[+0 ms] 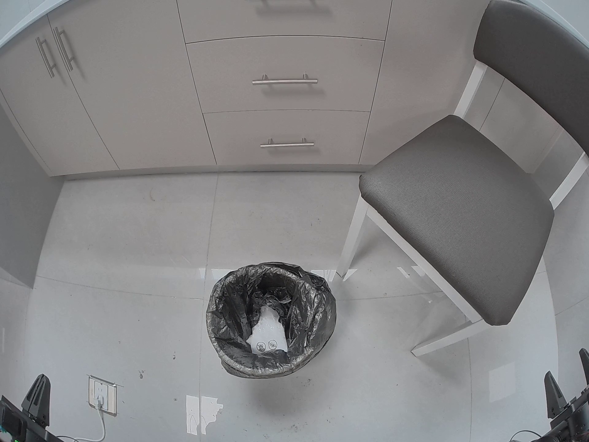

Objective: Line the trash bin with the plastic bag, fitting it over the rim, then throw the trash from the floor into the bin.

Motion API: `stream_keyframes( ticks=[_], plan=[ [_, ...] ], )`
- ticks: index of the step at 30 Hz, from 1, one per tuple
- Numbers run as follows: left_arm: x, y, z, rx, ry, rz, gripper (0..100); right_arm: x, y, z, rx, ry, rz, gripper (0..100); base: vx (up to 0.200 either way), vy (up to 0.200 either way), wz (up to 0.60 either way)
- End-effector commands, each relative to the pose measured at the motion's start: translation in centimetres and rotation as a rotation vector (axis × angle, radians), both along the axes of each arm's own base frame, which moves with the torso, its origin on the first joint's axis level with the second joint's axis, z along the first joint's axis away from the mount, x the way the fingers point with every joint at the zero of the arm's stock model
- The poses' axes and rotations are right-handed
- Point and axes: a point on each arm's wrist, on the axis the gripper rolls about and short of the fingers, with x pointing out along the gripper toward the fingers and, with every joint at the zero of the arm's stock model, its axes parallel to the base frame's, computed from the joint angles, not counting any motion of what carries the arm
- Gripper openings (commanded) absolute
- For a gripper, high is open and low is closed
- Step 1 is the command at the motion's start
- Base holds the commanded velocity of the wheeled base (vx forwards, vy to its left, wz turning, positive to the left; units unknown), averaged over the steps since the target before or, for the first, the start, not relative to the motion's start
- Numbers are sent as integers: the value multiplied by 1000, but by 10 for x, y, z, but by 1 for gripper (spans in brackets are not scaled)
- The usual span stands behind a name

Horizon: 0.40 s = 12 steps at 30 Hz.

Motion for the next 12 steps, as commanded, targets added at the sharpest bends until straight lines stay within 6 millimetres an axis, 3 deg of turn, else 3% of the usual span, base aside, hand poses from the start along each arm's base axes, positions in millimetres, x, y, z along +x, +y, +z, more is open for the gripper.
stream_keyframes(
  ticks=[1,12],
  plan=[
    [0,0,-5,1,3,0,0,0,0,-5,0,2,-1,100,0,0,0],
    [0,0,-5,1,1,0,0,0,0,-5,3,2,-1,100,0,0,0]
  ],
)
